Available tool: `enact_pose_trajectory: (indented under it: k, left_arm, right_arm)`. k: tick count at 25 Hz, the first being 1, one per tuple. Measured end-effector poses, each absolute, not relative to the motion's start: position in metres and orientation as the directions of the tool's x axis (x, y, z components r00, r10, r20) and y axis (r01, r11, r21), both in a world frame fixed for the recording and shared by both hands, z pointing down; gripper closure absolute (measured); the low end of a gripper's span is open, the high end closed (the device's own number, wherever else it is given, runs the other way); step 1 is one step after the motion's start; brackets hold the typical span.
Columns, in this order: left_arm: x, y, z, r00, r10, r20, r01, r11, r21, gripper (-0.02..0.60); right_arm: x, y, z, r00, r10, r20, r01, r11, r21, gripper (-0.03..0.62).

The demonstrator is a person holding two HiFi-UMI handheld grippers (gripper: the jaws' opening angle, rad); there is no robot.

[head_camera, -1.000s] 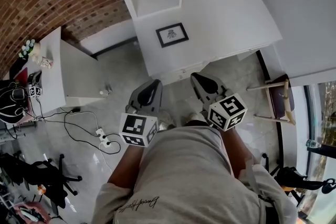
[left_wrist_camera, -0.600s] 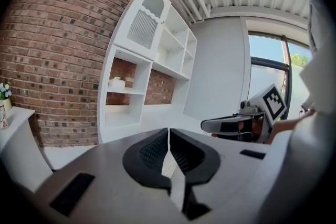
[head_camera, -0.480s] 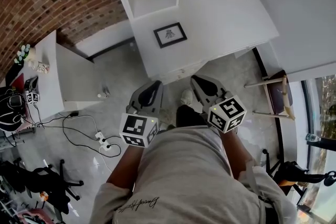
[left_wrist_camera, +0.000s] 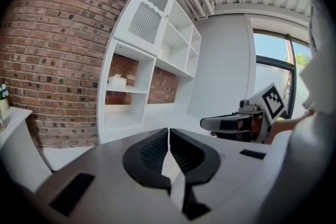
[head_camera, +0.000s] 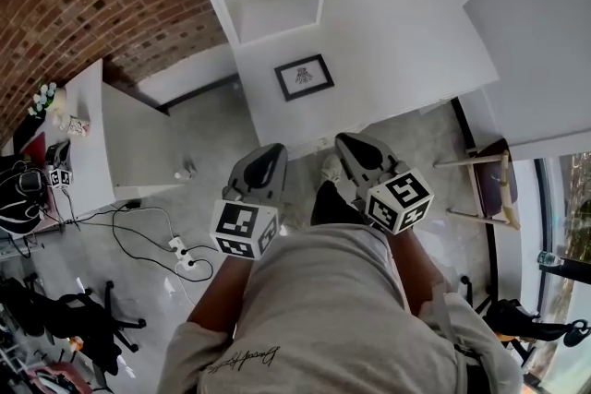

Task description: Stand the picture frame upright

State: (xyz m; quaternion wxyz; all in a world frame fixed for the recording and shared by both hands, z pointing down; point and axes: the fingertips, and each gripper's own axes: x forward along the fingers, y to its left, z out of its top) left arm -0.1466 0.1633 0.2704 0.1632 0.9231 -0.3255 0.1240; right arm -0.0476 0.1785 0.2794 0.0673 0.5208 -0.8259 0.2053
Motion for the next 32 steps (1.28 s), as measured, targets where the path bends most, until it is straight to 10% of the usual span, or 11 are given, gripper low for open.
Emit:
enact_pose_trajectory:
  k: [32]
  left_arm:
    - [-0.021, 0.015, 0.274, 0.67, -0.653, 0.354, -0.737, -0.641, 0.213, 0.562]
  right_arm:
    - [0.074, 0.018, 0.282, -0.587, -0.748, 0.311, -0.808, 0.512, -0.292, 0.565]
